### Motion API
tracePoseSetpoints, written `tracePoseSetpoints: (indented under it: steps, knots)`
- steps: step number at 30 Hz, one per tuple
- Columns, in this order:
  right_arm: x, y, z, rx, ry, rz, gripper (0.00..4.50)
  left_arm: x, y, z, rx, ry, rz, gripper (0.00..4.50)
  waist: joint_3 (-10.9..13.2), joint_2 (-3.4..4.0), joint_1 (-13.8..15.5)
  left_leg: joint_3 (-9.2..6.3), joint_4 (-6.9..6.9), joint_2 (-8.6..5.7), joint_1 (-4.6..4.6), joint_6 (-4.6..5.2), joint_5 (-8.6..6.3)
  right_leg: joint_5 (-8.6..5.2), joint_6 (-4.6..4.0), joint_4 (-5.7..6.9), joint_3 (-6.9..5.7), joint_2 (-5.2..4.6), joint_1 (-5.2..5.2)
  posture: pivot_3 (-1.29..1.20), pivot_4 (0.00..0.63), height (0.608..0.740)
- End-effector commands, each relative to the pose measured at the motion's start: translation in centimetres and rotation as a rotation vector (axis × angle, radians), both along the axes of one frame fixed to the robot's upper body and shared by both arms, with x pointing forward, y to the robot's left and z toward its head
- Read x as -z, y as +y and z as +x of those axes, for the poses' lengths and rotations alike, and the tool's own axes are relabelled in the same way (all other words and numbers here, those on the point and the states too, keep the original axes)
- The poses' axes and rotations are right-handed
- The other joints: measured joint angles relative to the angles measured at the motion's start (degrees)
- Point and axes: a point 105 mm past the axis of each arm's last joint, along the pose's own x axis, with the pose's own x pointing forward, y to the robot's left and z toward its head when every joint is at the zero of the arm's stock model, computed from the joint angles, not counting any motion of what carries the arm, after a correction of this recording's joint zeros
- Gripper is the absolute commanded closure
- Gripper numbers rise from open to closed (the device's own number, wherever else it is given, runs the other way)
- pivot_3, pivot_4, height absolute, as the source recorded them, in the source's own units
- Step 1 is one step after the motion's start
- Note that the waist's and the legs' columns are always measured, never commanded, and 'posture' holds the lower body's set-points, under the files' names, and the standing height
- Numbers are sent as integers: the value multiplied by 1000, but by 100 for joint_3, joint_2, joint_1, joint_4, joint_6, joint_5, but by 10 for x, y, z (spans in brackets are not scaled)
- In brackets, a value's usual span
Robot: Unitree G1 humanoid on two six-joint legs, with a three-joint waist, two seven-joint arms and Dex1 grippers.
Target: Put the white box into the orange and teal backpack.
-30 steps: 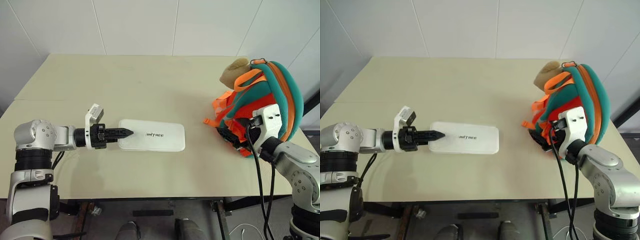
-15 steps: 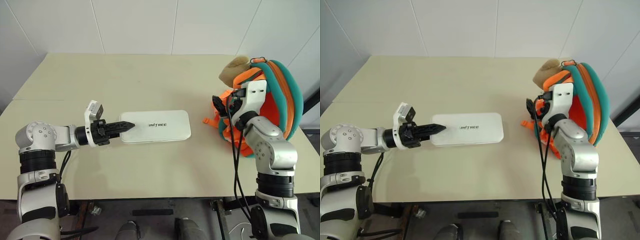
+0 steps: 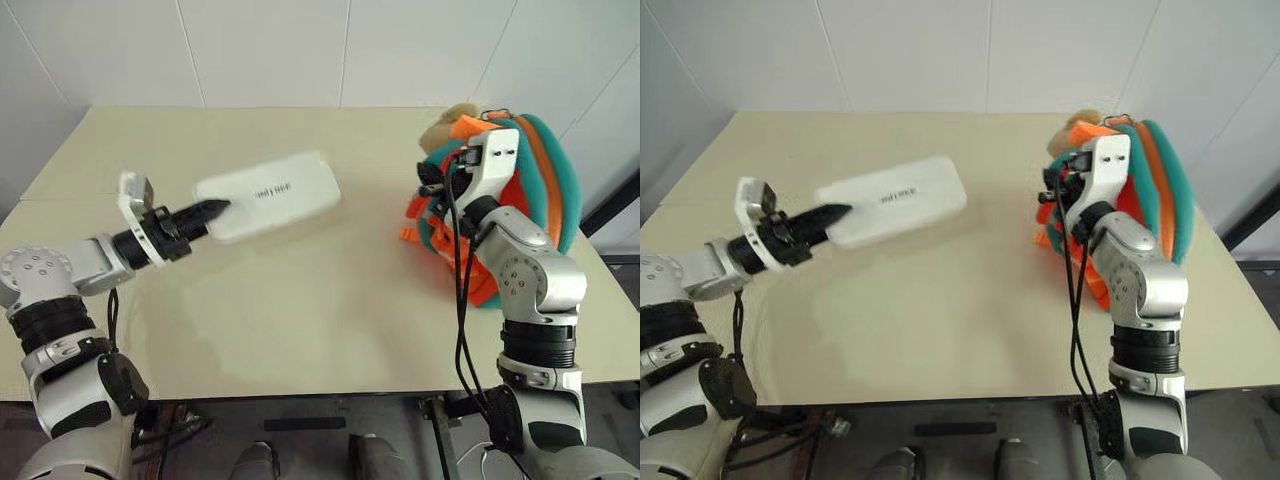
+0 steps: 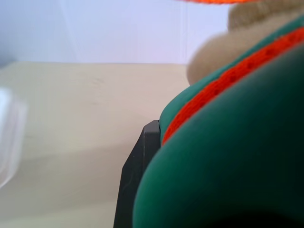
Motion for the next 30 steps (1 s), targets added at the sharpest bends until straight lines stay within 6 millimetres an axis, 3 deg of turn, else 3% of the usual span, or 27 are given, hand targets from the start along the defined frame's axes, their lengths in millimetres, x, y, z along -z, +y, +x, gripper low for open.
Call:
tracePoseSetpoints:
  steps: [1,8,12,20,30]
  knots:
    - [-32,39,-28,-229,-107,12,4500,-18,20,1,-87,-63,-43,3254,0,0,-35,0,-3,0,0,0,0,0,1,14,0,0,0,0,150,740]
    - [-42,78,-68,-544,-121,10,4500,-27,41,2,-171,-92,-33,3254,0,0,-47,2,-11,4,-18,-22,12,0,0,15,0,2,-23,0,150,740]
    - [-48,98,-108,-775,-147,-34,4500,-39,56,0,-214,-124,-9,3254,0,0,-42,2,-11,4,-20,-19,11,0,0,13,-3,2,-23,0,150,740]
    - [-42,100,-155,-1041,-131,-111,4500,-43,60,-2,-205,-138,8,3254,1,-2,-3,2,-10,4,-25,1,-1,0,0,4,-9,0,-24,0,150,740]
    - [-10,87,-162,-1094,-72,-294,4500,-38,46,-9,-106,-176,114,3254,2,-3,9,3,-6,3,-27,8,-5,0,0,-3,-9,1,-23,0,150,740]
